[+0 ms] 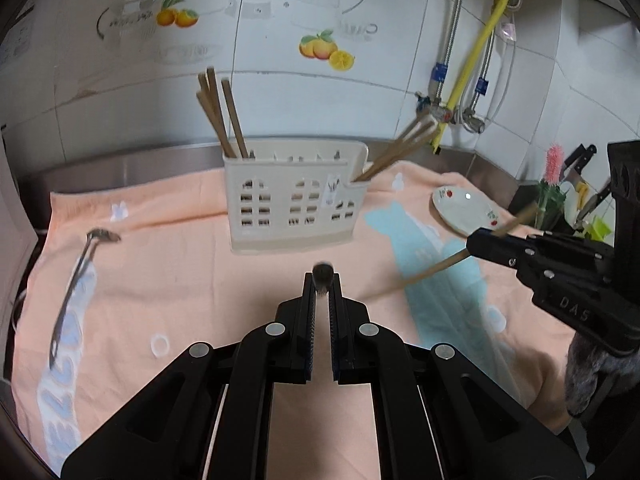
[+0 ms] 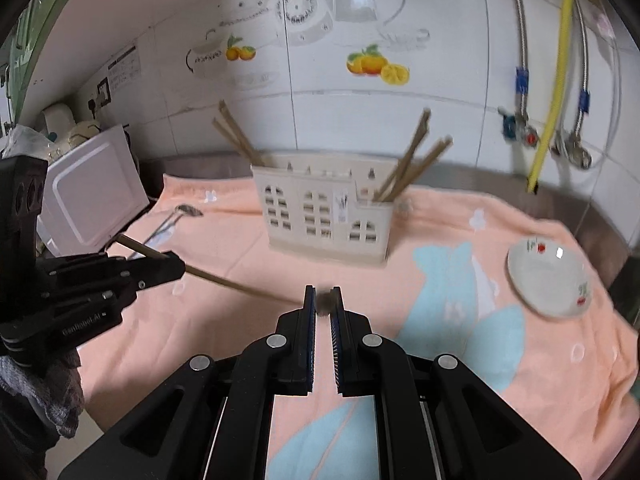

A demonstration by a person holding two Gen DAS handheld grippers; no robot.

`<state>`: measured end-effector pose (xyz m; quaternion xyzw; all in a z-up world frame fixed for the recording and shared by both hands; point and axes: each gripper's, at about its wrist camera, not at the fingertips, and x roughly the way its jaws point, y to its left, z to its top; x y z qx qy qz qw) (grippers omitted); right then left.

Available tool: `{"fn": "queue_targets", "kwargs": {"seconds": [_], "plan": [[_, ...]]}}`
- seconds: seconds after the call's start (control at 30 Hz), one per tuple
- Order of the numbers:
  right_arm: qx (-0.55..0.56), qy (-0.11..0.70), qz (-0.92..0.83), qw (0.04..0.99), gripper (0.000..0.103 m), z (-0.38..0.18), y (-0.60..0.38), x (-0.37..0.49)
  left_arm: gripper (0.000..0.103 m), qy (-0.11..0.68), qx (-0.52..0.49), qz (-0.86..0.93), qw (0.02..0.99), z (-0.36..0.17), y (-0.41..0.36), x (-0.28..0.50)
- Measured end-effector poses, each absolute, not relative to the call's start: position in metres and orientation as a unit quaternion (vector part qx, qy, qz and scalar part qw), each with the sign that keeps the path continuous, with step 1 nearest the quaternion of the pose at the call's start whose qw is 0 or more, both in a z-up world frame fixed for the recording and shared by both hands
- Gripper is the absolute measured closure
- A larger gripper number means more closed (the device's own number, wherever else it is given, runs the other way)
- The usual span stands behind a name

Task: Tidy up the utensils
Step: 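Lift both held chopsticks upright and lower them into the cream caddy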

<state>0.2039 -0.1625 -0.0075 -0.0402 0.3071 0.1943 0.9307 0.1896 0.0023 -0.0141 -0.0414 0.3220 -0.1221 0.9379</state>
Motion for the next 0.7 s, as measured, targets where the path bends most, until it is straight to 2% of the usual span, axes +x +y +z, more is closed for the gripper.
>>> {"fn": "queue_targets", "kwargs": {"seconds": [0.3,0.7], "plan": [[-0.058,0.291,0.204,0.933,0.096,0.05,-0.153,0.238,0.098,0.298,-0.018,-0.119,0.947,0.031,0.004,0.215],[-0.04,0.242,0.181,0.952,0.096,0.105,-0.147,0.296,0.098,0.22,-0.003,-0.087,0.972,0.121,0.016,0.252]]}}
